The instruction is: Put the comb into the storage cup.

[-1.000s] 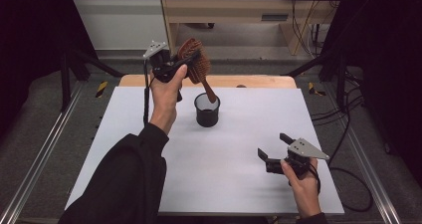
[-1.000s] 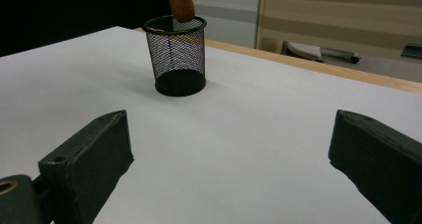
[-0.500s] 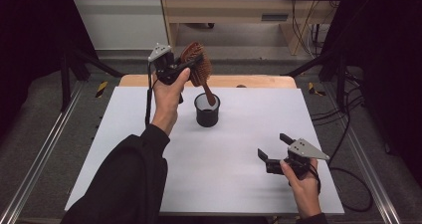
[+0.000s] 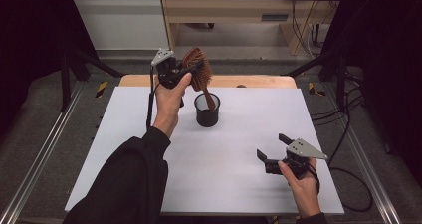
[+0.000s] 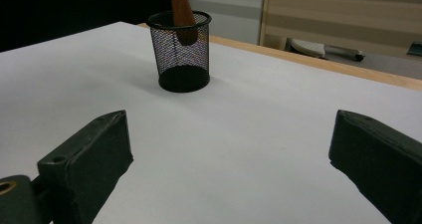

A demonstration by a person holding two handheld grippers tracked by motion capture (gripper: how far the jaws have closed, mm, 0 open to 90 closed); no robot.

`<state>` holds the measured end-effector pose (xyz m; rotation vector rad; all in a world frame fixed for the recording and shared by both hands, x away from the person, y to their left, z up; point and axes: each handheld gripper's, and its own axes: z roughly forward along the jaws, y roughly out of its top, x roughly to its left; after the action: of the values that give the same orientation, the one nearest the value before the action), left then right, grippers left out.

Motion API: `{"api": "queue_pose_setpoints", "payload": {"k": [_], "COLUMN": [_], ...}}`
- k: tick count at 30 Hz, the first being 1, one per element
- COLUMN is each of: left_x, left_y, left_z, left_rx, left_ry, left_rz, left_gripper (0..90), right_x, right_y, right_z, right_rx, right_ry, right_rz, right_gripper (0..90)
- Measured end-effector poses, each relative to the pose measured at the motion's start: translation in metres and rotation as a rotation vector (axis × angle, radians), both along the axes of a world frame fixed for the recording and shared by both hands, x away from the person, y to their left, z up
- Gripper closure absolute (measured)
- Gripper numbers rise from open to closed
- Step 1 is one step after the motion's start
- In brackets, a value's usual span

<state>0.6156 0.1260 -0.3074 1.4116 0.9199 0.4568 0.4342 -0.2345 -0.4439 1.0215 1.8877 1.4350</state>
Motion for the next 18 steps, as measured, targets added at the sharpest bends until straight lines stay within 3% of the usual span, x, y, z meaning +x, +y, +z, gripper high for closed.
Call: {"api": "queue_pose_setpoints", "payload": {"k": [9, 18], "left_x": [0.0, 0.001], "left_y": [-0.005, -0.007], "left_z": [-0.005, -0.011], "left_rx": [0.026, 0.023], "left_ry": [-0.001, 0.015], "left_rz": [-0.01, -0.012], "left_gripper": [51.2, 51.1], "right_x": [-0.001, -0.001], "right_y": [0.0, 0.0], "right_z": [0.001, 0.001], "right_rx": [0.012, 0.016], "right_ry": [0.002, -0.007], "right_rz": [-0.007, 0.001], "right_gripper": [3.0, 3.0]}}
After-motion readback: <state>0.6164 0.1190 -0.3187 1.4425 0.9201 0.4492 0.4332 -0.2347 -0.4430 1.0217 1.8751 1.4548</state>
